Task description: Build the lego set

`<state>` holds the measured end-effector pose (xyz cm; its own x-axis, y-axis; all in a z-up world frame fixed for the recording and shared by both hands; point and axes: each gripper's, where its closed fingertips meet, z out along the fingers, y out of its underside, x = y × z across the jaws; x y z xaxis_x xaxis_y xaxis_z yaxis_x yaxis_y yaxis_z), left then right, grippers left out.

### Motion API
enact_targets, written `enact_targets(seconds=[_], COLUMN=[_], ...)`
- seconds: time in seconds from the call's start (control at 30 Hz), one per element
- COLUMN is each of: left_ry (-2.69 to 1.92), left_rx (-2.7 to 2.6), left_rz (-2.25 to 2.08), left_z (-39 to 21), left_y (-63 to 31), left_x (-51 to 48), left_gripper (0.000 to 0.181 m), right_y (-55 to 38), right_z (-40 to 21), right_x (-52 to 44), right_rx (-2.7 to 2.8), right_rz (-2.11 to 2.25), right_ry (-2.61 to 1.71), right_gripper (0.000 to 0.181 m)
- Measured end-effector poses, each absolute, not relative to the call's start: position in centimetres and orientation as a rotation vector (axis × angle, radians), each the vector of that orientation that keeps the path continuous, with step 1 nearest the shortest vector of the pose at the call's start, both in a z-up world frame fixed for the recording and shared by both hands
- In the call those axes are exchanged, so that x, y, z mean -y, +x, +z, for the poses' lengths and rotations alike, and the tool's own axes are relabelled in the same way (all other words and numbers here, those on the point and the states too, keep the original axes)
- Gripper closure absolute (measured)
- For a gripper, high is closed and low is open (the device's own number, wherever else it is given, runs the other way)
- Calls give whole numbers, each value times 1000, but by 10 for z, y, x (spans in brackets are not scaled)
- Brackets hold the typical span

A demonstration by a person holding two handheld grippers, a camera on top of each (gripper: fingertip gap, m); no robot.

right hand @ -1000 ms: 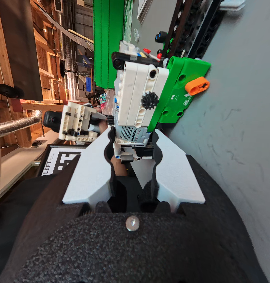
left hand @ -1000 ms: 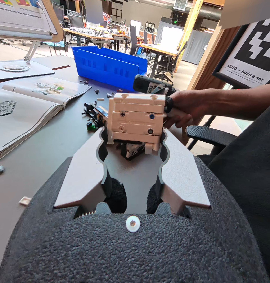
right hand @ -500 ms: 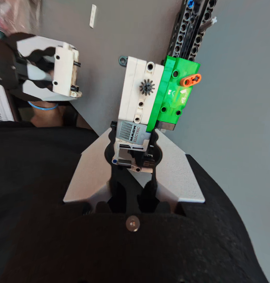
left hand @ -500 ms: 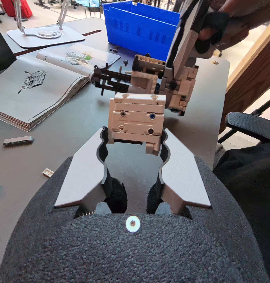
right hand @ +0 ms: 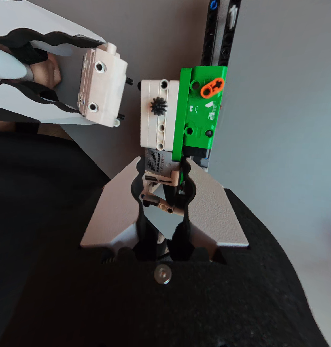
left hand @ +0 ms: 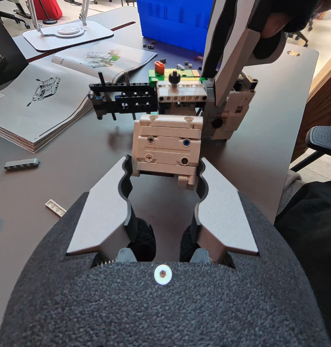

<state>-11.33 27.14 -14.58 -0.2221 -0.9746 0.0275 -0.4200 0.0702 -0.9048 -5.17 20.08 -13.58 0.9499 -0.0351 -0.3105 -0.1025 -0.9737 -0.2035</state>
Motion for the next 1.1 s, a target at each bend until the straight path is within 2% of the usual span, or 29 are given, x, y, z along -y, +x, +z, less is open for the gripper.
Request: enact_targets(seconds=[0.03,0.2,0.3,0.47,0.53,0.7,0.73,0.83,0.97,1.03,1.1], left_ry=[-1394,-1395,-1385,-1274,-1213,-1113,-1088,-1028,-1084,-1123,-1176], left_rx=[-1715,-1691,-1668,-1519,-1416,-1310,-1300,-1291,-1348,-1386,-1444], left_rz=[-1102,-958,-910,-916,-989,-1026,-996,-936,-840,-836,-877], left_z=[-146,-152,-151,-127,-108,-90,-88,-83,-97,-100,-105], left_y=[-113,-116,-120,-127,-130,-134,-135,-134,-127,-123,-118], left_x=[-272,-283,-286,-288,-283,-269,-267,-259,-256,-250,-242], left_gripper=[113,113,113,113,113,113,113,114,111,89,78], right_y=[-54,-54,-57,-67,-91,-141,-144,-137,-129,-124,-131], right_z=[-137,-137,-131,-90,-71,-53,-54,-66,-77,-87,-93], right_x=[-202,-203,-204,-221,-235,-252,-253,-254,-251,-248,-245], right_rx=[-113,-119,-87,9,74,60,45,48,37,77,93], right_rz=[467,434,375,145,211,631,660,516,356,225,248], right_ry=[-2876,-2836,-2812,-2608,-2436,-2134,-2116,-2132,-2191,-2246,-2284], right_gripper=[142,141,134,121,116,121,130,153,155,156,156])
